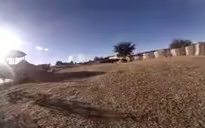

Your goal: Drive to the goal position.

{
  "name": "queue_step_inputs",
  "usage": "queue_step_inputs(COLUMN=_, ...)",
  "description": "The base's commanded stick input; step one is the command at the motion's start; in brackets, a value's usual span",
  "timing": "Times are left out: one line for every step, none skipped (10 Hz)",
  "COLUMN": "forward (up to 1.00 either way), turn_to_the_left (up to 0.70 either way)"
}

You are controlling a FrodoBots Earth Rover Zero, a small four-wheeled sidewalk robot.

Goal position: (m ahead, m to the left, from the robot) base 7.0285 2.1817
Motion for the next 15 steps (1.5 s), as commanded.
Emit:
queue_step_inputs(forward=0.5, turn_to_the_left=0.0)
queue_step_inputs(forward=0.5, turn_to_the_left=0.0)
queue_step_inputs(forward=0.5, turn_to_the_left=0.0)
queue_step_inputs(forward=0.5, turn_to_the_left=0.0)
queue_step_inputs(forward=0.5, turn_to_the_left=0.0)
queue_step_inputs(forward=0.5, turn_to_the_left=0.0)
queue_step_inputs(forward=0.5, turn_to_the_left=0.0)
queue_step_inputs(forward=0.5, turn_to_the_left=0.0)
queue_step_inputs(forward=0.5, turn_to_the_left=0.0)
queue_step_inputs(forward=0.5, turn_to_the_left=0.0)
queue_step_inputs(forward=0.5, turn_to_the_left=0.0)
queue_step_inputs(forward=0.5, turn_to_the_left=0.0)
queue_step_inputs(forward=0.5, turn_to_the_left=0.0)
queue_step_inputs(forward=0.5, turn_to_the_left=0.0)
queue_step_inputs(forward=0.5, turn_to_the_left=0.0)
